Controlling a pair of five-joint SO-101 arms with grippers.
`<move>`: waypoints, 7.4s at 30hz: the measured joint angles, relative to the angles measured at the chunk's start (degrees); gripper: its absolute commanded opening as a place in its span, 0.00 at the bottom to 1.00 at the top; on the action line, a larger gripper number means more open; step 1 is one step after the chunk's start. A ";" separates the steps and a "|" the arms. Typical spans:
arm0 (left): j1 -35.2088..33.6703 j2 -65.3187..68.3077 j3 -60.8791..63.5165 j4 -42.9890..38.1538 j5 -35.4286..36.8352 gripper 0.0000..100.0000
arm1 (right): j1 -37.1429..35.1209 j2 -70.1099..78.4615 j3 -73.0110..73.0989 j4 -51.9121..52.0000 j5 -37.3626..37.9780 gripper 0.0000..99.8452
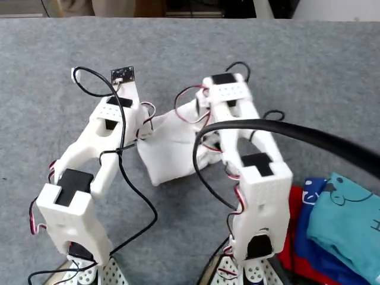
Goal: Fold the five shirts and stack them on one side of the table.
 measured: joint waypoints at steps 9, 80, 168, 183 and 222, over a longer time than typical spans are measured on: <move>1.14 -9.58 -7.65 10.37 0.09 0.02 | 8.88 -14.07 -1.93 6.07 3.69 0.00; -17.23 -27.43 -10.99 40.53 -18.55 0.02 | 73.85 -78.51 16.53 10.55 65.67 0.04; -29.27 -115.34 82.73 18.11 -29.19 0.02 | 19.96 -133.63 107.25 -14.95 56.09 0.01; -29.27 -115.34 82.73 18.20 -29.19 0.02 | 19.96 -133.63 107.25 -14.95 56.09 0.01; -29.27 -115.34 82.73 18.20 -29.19 0.02 | 19.96 -133.63 107.25 -14.95 56.09 0.01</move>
